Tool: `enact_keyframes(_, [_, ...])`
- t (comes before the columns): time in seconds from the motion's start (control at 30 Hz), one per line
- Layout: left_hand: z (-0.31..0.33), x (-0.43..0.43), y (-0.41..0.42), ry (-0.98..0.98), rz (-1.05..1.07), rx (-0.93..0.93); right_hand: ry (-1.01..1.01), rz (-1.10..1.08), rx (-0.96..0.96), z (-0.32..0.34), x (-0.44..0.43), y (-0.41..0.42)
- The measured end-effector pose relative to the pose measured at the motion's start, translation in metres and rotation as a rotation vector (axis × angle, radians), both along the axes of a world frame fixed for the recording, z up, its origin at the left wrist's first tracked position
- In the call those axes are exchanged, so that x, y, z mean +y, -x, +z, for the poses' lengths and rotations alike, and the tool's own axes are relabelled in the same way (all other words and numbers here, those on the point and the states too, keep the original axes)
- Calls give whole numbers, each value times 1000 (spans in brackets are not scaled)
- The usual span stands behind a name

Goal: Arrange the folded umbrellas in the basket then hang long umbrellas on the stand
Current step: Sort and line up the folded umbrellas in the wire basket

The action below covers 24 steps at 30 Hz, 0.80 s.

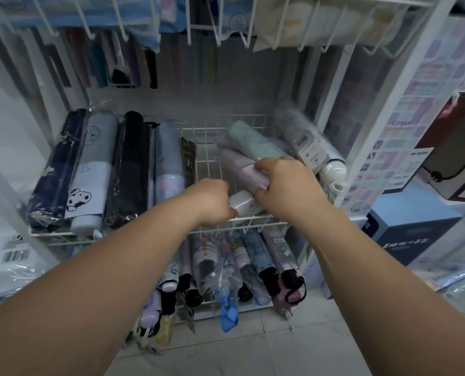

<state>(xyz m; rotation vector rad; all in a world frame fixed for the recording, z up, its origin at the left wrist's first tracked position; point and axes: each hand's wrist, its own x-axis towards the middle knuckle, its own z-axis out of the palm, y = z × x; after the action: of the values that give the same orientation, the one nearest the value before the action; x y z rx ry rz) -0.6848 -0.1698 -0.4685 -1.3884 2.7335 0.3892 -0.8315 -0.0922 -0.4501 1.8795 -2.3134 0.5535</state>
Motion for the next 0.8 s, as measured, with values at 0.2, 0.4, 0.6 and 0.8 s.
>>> enact_keyframes(0.2, [-2, -1, 5, -73, 9, 137, 108, -13, -52, -5, 5, 8])
enact_keyframes(0.4, [-4, -1, 6, -71, 49, 278, 183, 7, -34, -5, 5, 12])
enact_keyframes(0.6, [4, 2, -2, -30, 19, 361, 188, 11, -5, -1, 2, 12])
enact_keyframes(0.8, [19, 7, -12, -17, 45, 448, 255, 22, 22, 2, -3, 10])
